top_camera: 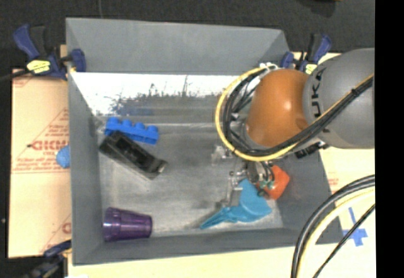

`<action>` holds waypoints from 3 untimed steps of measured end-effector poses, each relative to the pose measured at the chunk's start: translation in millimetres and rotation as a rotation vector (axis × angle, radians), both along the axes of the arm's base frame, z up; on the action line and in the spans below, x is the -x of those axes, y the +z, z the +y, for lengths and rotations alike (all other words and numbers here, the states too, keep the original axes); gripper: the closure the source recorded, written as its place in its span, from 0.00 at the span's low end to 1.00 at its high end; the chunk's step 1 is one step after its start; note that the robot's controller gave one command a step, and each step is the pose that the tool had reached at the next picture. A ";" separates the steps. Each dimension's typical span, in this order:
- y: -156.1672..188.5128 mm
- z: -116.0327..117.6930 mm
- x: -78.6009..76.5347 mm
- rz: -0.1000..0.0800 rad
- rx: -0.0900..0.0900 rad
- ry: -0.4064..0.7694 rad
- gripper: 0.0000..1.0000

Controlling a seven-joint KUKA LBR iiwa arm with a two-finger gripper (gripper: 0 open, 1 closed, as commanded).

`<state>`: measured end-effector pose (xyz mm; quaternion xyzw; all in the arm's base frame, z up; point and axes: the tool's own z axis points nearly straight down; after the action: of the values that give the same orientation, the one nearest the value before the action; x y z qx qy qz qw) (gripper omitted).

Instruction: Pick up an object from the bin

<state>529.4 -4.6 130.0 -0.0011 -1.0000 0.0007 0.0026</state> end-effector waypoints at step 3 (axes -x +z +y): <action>-21.5 -15.9 48.2 -0.010 0.001 0.378 0.00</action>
Offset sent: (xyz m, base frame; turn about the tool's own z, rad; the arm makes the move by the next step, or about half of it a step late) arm -0.0463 -0.0163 -0.0600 -0.3639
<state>481.2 -20.5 108.5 0.1867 -0.9824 0.0017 -0.0028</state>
